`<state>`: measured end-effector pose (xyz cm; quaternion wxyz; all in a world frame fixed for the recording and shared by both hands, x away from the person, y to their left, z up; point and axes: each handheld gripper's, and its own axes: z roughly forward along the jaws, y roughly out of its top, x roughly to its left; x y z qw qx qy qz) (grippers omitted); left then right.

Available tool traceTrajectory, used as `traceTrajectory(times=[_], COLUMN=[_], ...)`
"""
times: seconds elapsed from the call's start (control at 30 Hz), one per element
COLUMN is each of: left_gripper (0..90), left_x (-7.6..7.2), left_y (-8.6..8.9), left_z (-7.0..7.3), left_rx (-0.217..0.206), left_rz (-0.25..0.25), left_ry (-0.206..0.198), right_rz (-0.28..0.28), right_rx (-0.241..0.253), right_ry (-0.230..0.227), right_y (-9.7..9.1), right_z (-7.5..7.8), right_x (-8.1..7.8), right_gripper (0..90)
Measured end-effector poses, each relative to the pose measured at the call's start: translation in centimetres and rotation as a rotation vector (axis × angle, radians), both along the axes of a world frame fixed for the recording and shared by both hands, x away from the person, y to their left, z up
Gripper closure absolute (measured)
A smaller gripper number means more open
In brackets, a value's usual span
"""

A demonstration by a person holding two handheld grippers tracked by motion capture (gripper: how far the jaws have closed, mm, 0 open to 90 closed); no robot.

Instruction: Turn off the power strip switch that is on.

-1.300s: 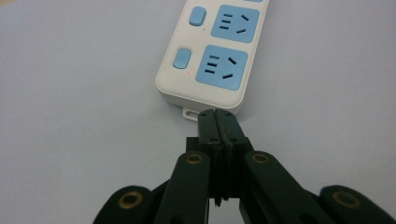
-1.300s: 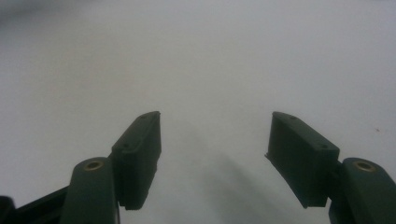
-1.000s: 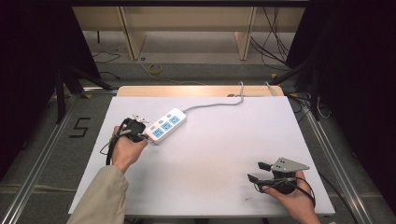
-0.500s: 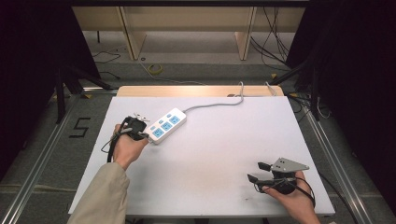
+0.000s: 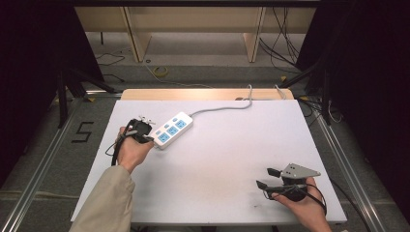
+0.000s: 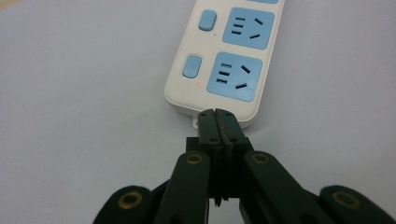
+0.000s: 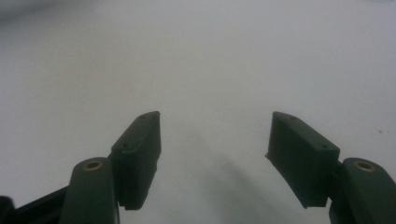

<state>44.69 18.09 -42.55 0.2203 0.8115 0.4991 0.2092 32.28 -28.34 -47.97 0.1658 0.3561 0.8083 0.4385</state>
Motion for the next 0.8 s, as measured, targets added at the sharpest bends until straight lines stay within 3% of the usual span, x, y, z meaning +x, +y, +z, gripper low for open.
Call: traceTrajectory(times=[0.8], left_gripper=[89.7], left_x=[1.1], left_y=[-0.4], left_z=[0.2], left_rx=[0.019], left_rz=[-0.011], left_ry=[0.018], right_rz=[-0.001], right_rx=[-0.001], right_ry=[0.001], right_y=[-0.1], right_z=[0.0], right_x=[0.0], right_gripper=[35.5])
